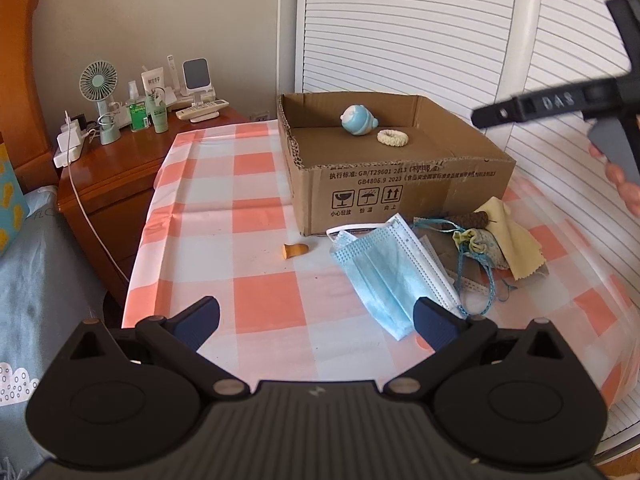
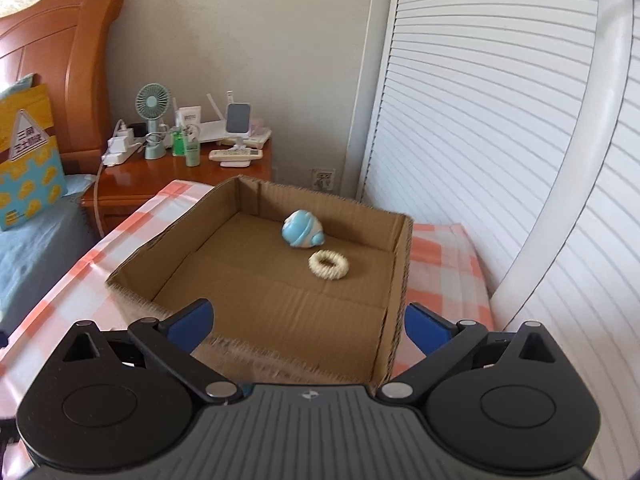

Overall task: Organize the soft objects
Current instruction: 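Withdraw both tools from the box back toward the remaining items, then grasp small orange piece with left gripper while right gripper grasps blue mask, then lift orange piece and mask over the box and release both inside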

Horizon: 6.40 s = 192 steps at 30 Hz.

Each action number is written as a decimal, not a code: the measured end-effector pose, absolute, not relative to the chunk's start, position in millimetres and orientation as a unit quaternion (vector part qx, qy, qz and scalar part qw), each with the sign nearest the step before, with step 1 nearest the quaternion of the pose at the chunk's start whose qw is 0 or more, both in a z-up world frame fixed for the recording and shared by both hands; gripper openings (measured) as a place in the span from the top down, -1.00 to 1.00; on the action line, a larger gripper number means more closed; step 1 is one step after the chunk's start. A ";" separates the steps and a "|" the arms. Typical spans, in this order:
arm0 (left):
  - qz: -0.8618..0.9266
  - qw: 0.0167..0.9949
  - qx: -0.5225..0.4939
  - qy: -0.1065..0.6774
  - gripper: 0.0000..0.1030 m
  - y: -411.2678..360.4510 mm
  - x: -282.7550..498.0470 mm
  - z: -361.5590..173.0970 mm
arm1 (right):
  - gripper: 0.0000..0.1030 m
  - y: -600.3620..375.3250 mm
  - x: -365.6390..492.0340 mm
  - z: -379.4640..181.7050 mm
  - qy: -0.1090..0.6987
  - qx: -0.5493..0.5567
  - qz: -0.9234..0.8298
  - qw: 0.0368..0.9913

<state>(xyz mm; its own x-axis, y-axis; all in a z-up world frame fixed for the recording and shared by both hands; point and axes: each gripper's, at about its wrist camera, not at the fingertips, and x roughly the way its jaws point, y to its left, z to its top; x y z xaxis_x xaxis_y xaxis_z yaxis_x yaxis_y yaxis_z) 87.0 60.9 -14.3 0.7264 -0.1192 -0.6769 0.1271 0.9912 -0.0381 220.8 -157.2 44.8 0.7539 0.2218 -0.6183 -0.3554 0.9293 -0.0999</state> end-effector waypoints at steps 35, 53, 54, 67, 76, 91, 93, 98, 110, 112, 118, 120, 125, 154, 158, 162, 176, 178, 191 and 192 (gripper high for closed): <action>-0.061 0.921 0.013 0.384 -0.99 54.0 82.8 -24.2 | -1.00 -168.0 113.2 -45.5 0.367 -0.084 0.174 0.910; -0.031 0.921 0.001 0.389 -0.99 73.1 87.6 -27.0 | -1.00 -107.6 91.0 -38.1 0.349 -0.131 0.308 0.875; -0.028 0.921 0.000 0.388 -0.99 75.2 87.7 -26.7 | -1.00 -103.9 92.1 -37.2 0.344 -0.138 0.309 0.876; -0.032 0.924 0.016 0.380 -0.99 89.6 102.8 -28.2 | -0.99 -81.0 143.7 -47.1 0.363 -0.135 0.327 0.862; -0.074 0.926 0.054 0.367 -0.96 88.5 150.0 -39.1 | -0.99 -74.9 144.4 -56.9 0.364 -0.159 0.323 0.859; -0.034 0.927 0.028 0.373 -0.38 75.9 192.7 -65.6 | -0.99 -68.8 138.7 -55.8 0.340 -0.188 0.321 0.864; -0.034 0.928 0.023 0.371 -0.25 72.4 191.9 -64.8 | -0.99 -69.3 139.1 -55.8 0.339 -0.188 0.320 0.864; -0.018 0.928 0.029 0.371 0.08 60.7 189.9 -64.2 | -0.99 -70.7 139.0 -54.8 0.336 -0.182 0.320 0.867; -0.006 0.924 0.002 0.381 0.33 45.2 185.0 -62.5 | -0.99 -75.0 138.0 -56.7 0.335 -0.178 0.322 0.868; -0.011 0.925 0.001 0.380 0.33 45.2 186.2 -62.9 | -0.99 -75.0 137.5 -56.9 0.334 -0.178 0.322 0.868; -0.016 0.926 -0.005 0.376 0.45 46.7 191.6 -64.1 | -0.99 -74.5 136.7 -59.0 0.335 -0.177 0.323 0.867; -0.014 0.927 -0.006 0.375 0.60 47.5 192.8 -64.4 | -0.99 -74.6 136.3 -59.4 0.335 -0.178 0.323 0.867; -0.018 0.928 -0.006 0.373 0.62 49.5 191.3 -64.3 | -1.00 -74.9 137.2 -58.5 0.334 -0.180 0.323 0.867; -0.066 0.923 0.032 0.378 0.62 77.9 179.3 -47.7 | 0.43 -52.1 160.4 -64.3 0.366 -0.182 0.306 0.859; -0.077 0.921 0.039 0.380 0.62 76.5 173.4 -44.6 | 0.53 -56.1 160.7 -59.7 0.364 -0.175 0.300 0.865; -0.089 0.920 0.043 0.380 0.62 74.8 165.5 -38.1 | 0.57 -59.6 155.5 -51.9 0.355 -0.173 0.299 0.869; -0.143 0.921 0.073 0.356 0.62 55.4 136.1 21.2 | 0.61 -88.3 126.5 -8.1 0.311 -0.169 0.296 0.887; -0.149 0.924 0.080 0.344 0.62 48.2 137.8 31.8 | 0.61 -94.9 123.5 1.5 0.301 -0.170 0.293 0.892; -0.145 0.937 0.094 0.305 0.36 5.0 238.6 53.4 | 0.61 -141.5 149.9 40.3 0.267 -0.167 0.241 0.918; -0.146 0.935 0.096 0.310 -0.04 4.0 244.7 50.7 | 0.61 -143.4 154.3 41.0 0.266 -0.166 0.236 0.920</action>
